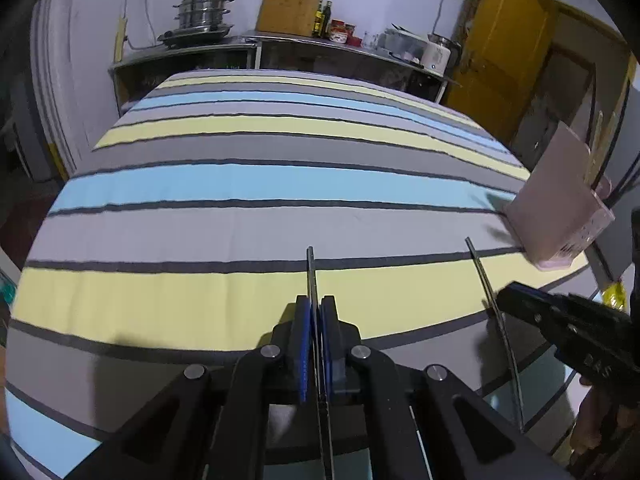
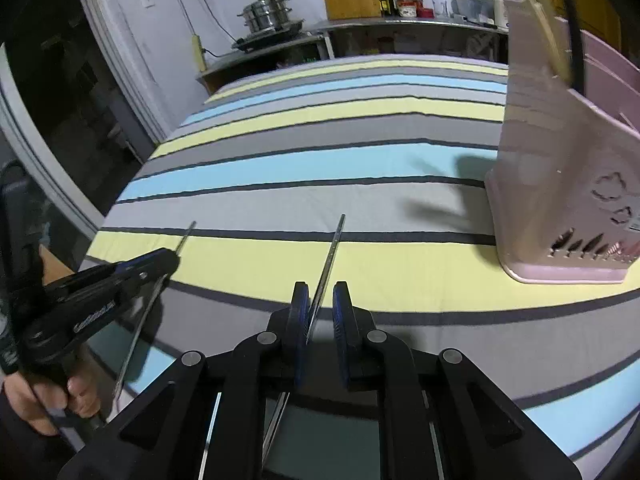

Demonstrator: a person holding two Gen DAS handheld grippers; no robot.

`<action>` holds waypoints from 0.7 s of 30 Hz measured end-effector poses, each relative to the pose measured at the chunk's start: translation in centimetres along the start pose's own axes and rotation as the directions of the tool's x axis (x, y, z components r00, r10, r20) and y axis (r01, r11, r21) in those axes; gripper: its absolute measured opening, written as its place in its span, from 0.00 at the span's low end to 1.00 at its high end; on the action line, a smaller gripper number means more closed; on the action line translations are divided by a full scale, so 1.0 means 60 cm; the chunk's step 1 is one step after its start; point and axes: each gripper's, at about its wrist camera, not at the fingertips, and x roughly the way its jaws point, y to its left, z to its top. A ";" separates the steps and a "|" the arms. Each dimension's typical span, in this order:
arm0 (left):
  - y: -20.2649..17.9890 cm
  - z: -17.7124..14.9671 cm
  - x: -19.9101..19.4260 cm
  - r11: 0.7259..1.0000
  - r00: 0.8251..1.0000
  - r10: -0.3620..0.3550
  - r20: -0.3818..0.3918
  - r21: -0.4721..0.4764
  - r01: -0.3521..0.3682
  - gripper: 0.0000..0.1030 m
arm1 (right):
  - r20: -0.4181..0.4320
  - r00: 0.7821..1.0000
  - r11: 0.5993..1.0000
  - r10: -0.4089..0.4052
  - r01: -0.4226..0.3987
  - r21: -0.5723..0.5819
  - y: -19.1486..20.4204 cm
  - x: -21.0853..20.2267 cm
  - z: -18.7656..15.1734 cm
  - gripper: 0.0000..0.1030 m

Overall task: Organize utensils
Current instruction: 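Grasp a metal chopstick with the left tool while the right tool grasps another metal chopstick, then lift both held metal chopsticks and carry them over the pink holder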

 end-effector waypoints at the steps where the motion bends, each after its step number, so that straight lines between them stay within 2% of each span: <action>1: -0.003 0.001 0.001 1.000 1.000 0.007 -0.002 0.010 -0.007 0.05 | -0.007 1.000 1.000 -0.006 0.006 0.001 0.000 0.006 0.002 0.13; 9: -0.026 0.008 0.012 0.991 0.997 0.082 -0.009 0.108 -0.081 0.05 | -0.029 0.997 0.997 -0.070 0.069 -0.041 0.019 0.029 0.017 0.13; 15: -0.029 0.014 0.017 0.988 0.995 0.103 -0.010 0.115 -0.101 0.05 | -0.040 0.993 0.991 -0.115 0.112 -0.076 0.032 0.036 0.026 0.10; 17: -0.028 0.017 0.017 0.990 0.995 0.098 -0.014 0.101 -0.096 0.04 | -0.047 0.994 0.993 -0.103 0.100 -0.066 0.029 0.039 0.032 0.08; 19: -0.022 0.021 0.017 0.994 0.997 0.073 -0.026 0.078 -0.071 0.04 | -0.060 0.997 0.998 -0.052 0.050 -0.029 0.017 0.037 0.036 0.06; 21: -0.016 0.025 0.012 0.998 0.999 0.040 -0.031 0.048 -0.038 0.04 | -0.052 0.998 0.999 -0.038 0.036 -0.022 0.013 0.028 0.037 0.05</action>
